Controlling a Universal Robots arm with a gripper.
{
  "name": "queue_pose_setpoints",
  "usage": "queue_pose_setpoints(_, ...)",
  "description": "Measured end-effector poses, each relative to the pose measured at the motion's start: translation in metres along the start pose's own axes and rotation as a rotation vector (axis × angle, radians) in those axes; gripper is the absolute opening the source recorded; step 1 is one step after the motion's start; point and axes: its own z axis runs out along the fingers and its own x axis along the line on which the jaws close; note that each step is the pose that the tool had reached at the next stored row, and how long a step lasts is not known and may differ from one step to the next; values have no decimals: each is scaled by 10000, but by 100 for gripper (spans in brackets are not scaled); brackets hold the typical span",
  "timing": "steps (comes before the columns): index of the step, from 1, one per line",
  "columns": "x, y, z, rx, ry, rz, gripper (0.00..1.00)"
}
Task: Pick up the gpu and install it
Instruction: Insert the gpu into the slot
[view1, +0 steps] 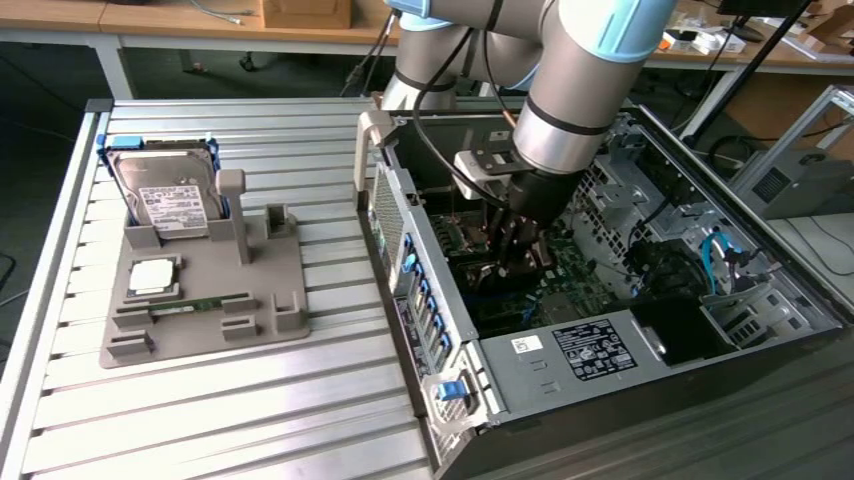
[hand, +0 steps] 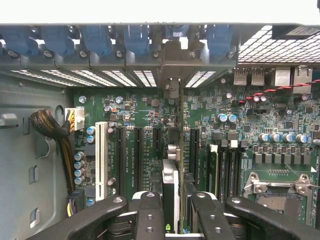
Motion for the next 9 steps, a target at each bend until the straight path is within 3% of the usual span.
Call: queue_pose_setpoints(9, -1, -2, 12, -2, 22, -3, 27)
